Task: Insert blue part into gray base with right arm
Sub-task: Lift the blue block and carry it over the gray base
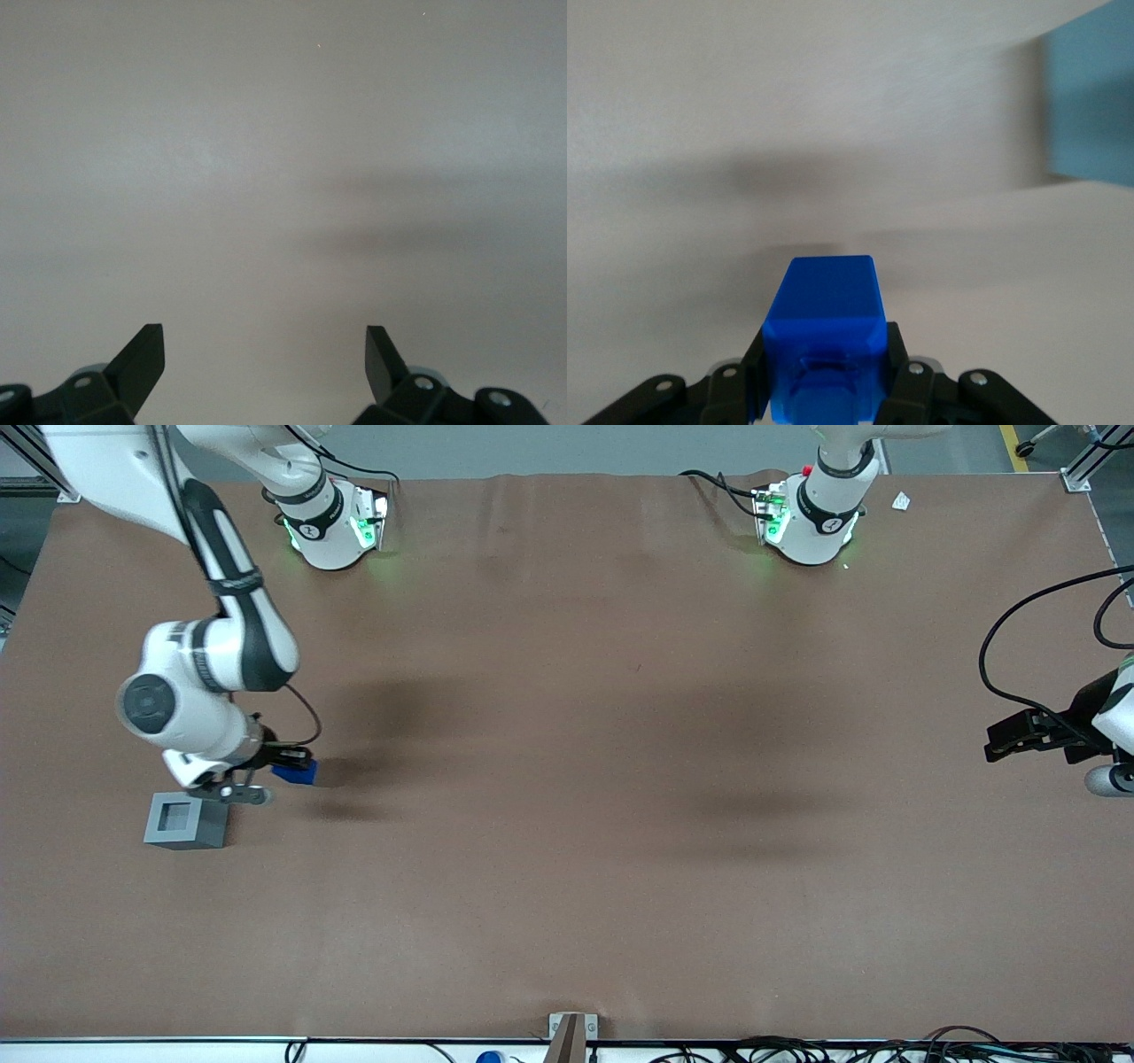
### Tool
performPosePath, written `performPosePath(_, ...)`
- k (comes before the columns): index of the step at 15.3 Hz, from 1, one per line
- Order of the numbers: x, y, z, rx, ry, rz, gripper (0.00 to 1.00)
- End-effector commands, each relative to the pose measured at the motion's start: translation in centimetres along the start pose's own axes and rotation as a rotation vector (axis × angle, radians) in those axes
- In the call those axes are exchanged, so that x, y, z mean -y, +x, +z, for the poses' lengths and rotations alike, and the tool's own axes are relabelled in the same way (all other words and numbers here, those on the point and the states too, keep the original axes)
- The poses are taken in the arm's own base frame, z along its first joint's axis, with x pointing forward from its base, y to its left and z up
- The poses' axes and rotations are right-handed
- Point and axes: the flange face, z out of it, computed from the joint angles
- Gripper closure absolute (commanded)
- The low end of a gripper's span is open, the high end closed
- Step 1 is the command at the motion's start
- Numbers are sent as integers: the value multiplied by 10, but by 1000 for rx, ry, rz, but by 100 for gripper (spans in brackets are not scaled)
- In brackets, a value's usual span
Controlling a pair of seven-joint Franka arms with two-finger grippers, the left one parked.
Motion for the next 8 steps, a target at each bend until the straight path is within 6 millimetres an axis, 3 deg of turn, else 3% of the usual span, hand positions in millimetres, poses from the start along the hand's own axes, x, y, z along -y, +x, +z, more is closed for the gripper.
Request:
performPosePath(1, -56, 23, -65, 5, 12, -6, 96)
performPosePath(3, -92, 34, -83, -30, 15, -37, 96)
performPosePath(6, -153, 48, -77, -39, 18, -120, 96)
performPosePath(8, -171, 54, -65, -32, 19, -125, 96)
